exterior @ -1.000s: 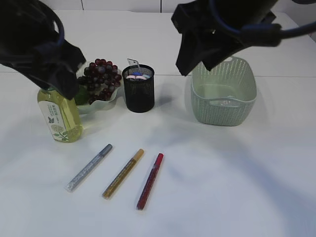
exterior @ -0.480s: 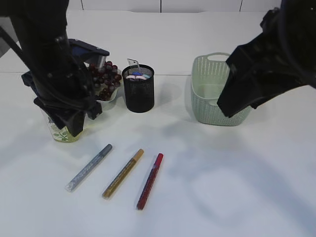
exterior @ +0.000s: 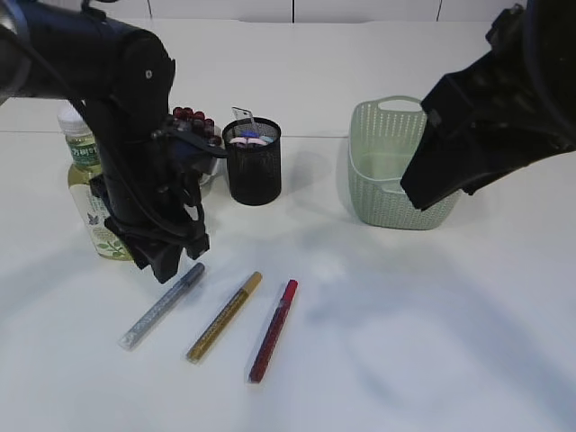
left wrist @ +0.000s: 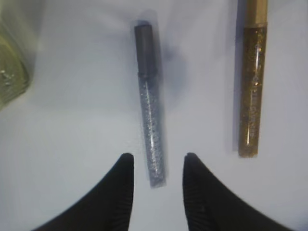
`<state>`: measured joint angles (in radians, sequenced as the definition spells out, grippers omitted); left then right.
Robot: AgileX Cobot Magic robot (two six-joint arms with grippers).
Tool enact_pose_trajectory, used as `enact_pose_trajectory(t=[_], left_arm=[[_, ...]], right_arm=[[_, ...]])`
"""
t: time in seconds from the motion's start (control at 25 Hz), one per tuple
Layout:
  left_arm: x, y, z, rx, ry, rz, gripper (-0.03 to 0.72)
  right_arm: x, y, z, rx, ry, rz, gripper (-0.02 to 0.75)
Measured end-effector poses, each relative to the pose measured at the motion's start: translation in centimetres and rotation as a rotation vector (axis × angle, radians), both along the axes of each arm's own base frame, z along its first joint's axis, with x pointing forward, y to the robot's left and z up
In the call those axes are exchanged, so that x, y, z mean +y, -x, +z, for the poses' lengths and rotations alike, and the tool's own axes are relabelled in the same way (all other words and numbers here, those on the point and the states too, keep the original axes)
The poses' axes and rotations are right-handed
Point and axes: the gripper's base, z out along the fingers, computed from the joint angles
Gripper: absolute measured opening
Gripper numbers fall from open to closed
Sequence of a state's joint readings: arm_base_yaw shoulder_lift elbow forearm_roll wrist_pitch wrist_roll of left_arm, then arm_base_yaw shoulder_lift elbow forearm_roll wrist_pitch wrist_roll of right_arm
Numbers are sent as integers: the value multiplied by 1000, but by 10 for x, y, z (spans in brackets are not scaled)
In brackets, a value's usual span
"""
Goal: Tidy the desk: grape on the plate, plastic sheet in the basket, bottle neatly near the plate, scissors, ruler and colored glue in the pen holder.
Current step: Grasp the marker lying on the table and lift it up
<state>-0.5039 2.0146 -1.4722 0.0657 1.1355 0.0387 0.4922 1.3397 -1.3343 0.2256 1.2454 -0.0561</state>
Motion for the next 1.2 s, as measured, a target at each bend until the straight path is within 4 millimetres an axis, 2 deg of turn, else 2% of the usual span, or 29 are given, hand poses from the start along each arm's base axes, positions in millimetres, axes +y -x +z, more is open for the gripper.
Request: enact_pose_trajectory(t=[0.16, 0.28, 0.68, 0.96, 1.2], left_arm=[[-4, -4, -22, 36, 13, 8, 286], [-5, -6, -31, 42, 21, 12, 320], [10, -15, -43, 74, 20, 59, 326], [9, -14, -57, 111, 10, 51, 312], [9, -14, -60, 117, 7, 45, 277]], right_arm=[[0, 0, 0, 1, -1, -2, 418], [0, 0, 0, 1, -2, -5, 418], [0, 0, 0, 1, -2, -5, 417], [0, 0, 0, 1, -2, -5, 417], [0, 0, 0, 1, -2, -5, 417]])
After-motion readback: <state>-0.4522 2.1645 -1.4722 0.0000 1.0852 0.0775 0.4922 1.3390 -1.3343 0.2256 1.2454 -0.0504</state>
